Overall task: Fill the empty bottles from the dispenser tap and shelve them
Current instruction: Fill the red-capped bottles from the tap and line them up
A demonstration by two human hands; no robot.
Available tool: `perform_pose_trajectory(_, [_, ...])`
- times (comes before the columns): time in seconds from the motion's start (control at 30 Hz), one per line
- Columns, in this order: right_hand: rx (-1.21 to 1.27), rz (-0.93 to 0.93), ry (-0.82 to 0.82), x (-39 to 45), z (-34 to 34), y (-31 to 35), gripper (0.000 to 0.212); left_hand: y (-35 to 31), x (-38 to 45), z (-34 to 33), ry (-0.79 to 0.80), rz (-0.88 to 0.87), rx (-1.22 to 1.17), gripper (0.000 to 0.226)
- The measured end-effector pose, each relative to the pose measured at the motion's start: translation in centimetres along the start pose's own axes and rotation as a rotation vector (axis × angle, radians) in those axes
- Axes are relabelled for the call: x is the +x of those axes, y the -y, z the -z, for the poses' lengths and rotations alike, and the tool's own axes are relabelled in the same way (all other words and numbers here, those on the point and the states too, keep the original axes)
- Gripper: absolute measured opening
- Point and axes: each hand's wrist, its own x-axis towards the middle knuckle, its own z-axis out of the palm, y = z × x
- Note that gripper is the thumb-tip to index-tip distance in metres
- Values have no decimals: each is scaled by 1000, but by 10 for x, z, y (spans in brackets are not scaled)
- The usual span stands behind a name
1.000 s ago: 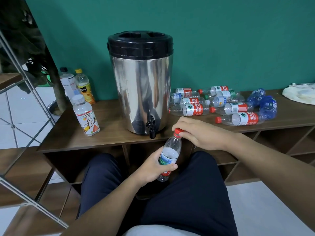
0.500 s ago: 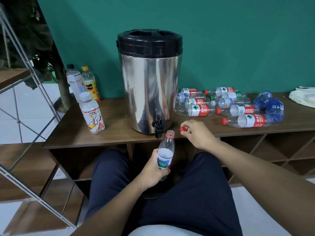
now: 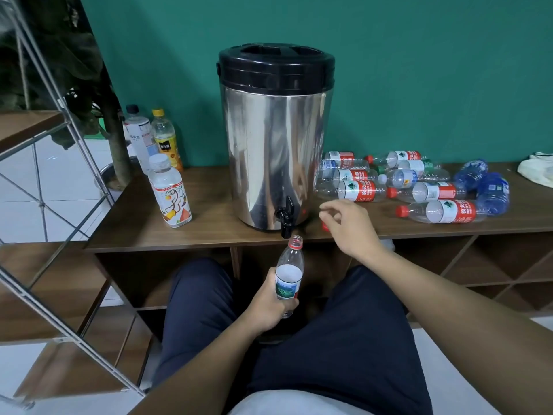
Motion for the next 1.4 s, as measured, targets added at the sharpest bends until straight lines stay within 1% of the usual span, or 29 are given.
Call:
perform_pose_trajectory(0.03, [94,10,-33,-3,3,13,18,0,0,0,-5,11,-14,61])
perform_pose_trajectory(0.07, [187,21,-51,-7,7,27,19,0,0,0,-7,19,-28,62])
perform_pose_trajectory(0.13, [305,56,-40,-12,13,55,31,-2,-3,0,-11,35,-51,65])
perform_pose_trajectory(0.2, [345,97,17,-15,16,79,44,-1,-5,1,-26,55,-73,68])
perform_pose_trajectory(0.23, [351,104,52,-17,16,88,47,-1,-6,2,-33,61,-86,69])
perform_pose_trajectory(0.3, [334,91,104,-17,14,100,42,-1,-6,3,-52,64,-102,71])
perform_pose_trajectory(0.4, [302,69,117,-14,10,103,30,-2,-5,6,-82,48,-107,70])
perform_pose_trajectory(0.57, [457,-64,161,-11,10,93,25,-1,-7,6,-75,20,-92,70])
perform_pose_trajectory(0.77, [848,-326,65,-22,-12,72,31,6,-6,4,-107,7,-57,70])
perform_pose_trajectory(0.83, [929,-363,51,-28,-21,65,30,7,-6,3,-116,8,-50,71])
perform_pose_trajectory(0.93, [977,-379,16,-35,-28,59,29,6,-8,3,-128,22,-60,67])
perform_pose_trajectory(1.03, [993,-425,-60,-50,-38,54,41,4,-11,5,-137,23,-58,63])
perform_pose_trajectory(1.13, [882,-415,-93,-76,-60,44,40,0,-16,5,-151,18,-58,63])
perform_pose_trajectory(1.27, [825,-385,12,-106,-90,28,26,-2,-21,3,-167,-10,-88,64])
perform_pose_trajectory(1.4, [836,-387,37,-124,-110,18,25,-2,-26,0,-177,-28,-146,55])
